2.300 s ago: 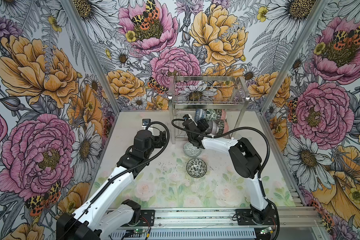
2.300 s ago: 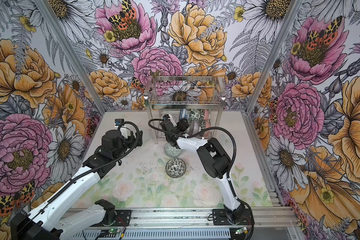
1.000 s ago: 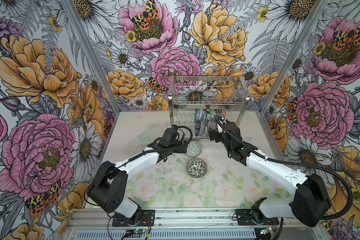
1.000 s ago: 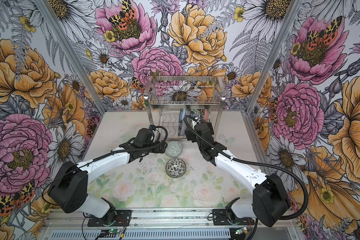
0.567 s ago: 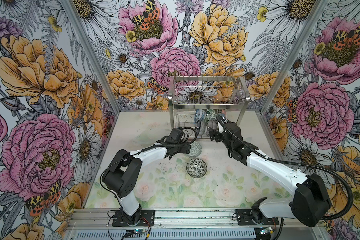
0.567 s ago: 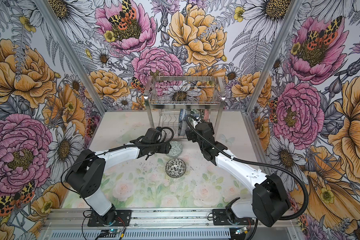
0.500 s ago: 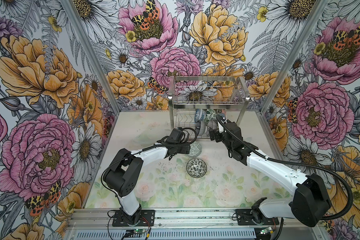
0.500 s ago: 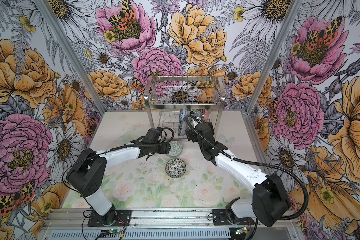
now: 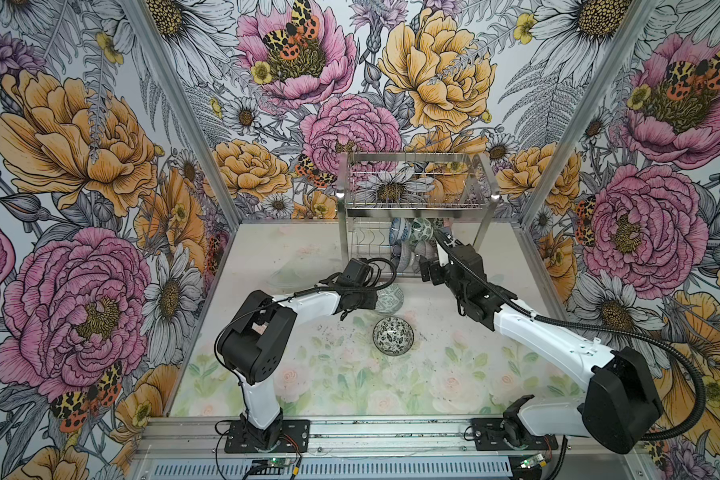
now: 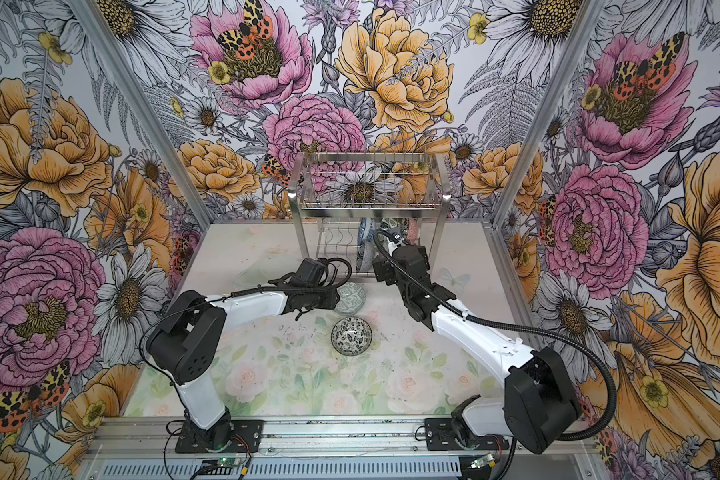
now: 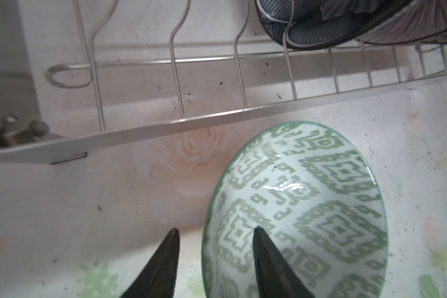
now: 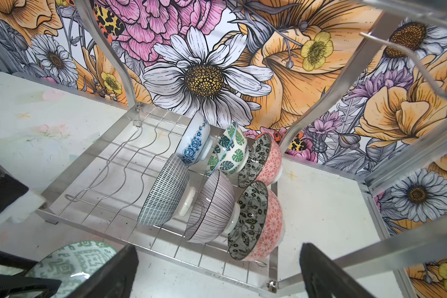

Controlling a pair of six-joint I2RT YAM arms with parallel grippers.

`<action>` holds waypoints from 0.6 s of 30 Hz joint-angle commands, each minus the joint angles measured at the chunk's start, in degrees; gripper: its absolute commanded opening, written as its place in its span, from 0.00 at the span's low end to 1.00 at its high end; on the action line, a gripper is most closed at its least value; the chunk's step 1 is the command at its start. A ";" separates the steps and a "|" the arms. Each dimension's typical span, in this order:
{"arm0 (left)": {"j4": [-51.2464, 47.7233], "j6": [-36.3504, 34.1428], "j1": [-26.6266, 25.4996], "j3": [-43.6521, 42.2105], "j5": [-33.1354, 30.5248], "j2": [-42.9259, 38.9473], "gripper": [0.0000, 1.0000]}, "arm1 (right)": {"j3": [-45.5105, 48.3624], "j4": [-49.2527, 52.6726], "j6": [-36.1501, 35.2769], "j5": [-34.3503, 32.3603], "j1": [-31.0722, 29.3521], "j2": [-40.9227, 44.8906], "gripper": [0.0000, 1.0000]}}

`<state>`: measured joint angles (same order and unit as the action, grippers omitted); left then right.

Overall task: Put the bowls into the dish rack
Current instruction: 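Lower the left gripper onto the green geometric bowl rim and close it, then lift the green bowl toward the rack while the right gripper reaches for it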

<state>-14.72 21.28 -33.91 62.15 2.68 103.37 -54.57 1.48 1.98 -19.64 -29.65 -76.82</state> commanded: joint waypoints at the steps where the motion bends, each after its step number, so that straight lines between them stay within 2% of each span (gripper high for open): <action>1: 1.01 0.19 -0.37 1.33 1.11 0.38 0.40 | 0.56 -0.24 0.70 0.30 0.34 0.61 0.99; 7: 0.75 -0.01 -0.24 1.24 0.76 0.36 0.16 | 0.73 -0.08 0.74 0.21 0.39 1.01 0.99; 13: -0.38 -0.94 -0.17 1.31 0.32 -1.01 0.00 | 1.03 0.24 0.64 0.13 0.54 2.09 0.99; 18: -2.52 -2.40 0.09 1.21 -1.50 -3.96 0.00 | 1.26 0.67 0.75 0.08 0.63 3.11 0.99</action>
<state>-15.68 20.56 -33.91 62.70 2.52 102.91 -53.60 1.93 2.11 -19.64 -29.54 -75.79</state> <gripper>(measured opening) 0.070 0.994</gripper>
